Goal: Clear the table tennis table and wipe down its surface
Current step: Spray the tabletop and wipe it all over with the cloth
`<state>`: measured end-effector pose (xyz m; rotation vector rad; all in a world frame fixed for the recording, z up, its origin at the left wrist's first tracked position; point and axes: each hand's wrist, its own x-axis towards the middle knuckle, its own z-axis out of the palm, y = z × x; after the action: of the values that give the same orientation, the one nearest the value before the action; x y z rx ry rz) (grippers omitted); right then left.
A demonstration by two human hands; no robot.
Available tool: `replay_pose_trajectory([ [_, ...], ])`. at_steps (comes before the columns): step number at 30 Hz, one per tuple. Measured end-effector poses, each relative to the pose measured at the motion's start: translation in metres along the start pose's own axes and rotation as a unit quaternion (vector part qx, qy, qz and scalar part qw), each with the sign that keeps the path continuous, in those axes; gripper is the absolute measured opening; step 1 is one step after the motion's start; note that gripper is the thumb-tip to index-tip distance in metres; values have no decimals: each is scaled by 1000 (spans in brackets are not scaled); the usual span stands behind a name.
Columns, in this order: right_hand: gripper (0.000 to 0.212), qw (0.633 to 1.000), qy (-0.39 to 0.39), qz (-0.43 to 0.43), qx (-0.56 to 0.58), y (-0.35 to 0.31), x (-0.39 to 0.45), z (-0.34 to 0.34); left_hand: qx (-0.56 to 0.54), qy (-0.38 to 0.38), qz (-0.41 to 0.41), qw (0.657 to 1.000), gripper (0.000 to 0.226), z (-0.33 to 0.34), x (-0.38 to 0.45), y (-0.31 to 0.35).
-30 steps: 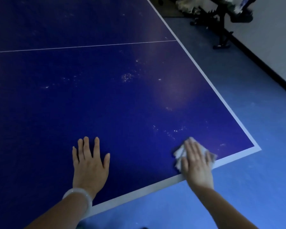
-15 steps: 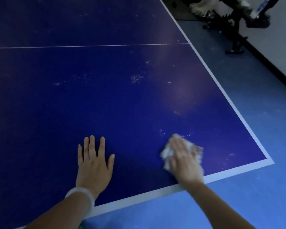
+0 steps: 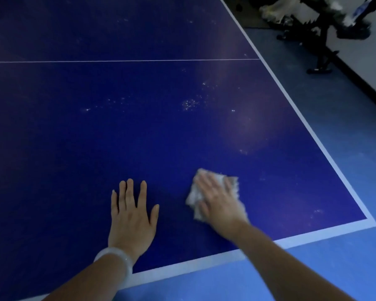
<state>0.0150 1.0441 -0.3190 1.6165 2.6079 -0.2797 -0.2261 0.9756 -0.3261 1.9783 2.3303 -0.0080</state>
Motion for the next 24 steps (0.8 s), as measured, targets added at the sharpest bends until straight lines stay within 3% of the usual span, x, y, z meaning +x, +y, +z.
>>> replay_pose_trajectory([
  [2,60,978,23,194,71,49,1,-11,-2,-2,0,1000,73,0,-1,0],
  [4,58,918,58,378,109,74,-10,-16,-3,-6,-1,1000,72,1,-1,0],
  [6,58,882,68,454,101,59,-16,-11,-4,-11,-1,1000,72,1,-1,-1],
  [8,58,913,98,392,48,14,-15,-2,-5,-9,0,1000,72,0,0,-1],
  [11,60,986,77,145,-20,-46,-3,13,-6,-11,0,1000,73,-1,0,0],
  [14,60,998,22,-40,-47,-44,15,11,-3,-10,-5,1000,74,-3,1,1],
  [17,59,994,-18,-73,-82,2,38,2,-6,-16,-4,1000,74,-4,1,1],
  [19,60,997,-6,72,-34,42,46,-7,-8,-16,-2,1000,74,-4,0,1],
  [21,58,961,36,266,60,77,41,-16,-6,-17,-2,1000,73,-3,0,0],
  [24,59,907,44,409,86,85,35,-20,-6,-22,-1,1000,72,-2,1,-1],
])
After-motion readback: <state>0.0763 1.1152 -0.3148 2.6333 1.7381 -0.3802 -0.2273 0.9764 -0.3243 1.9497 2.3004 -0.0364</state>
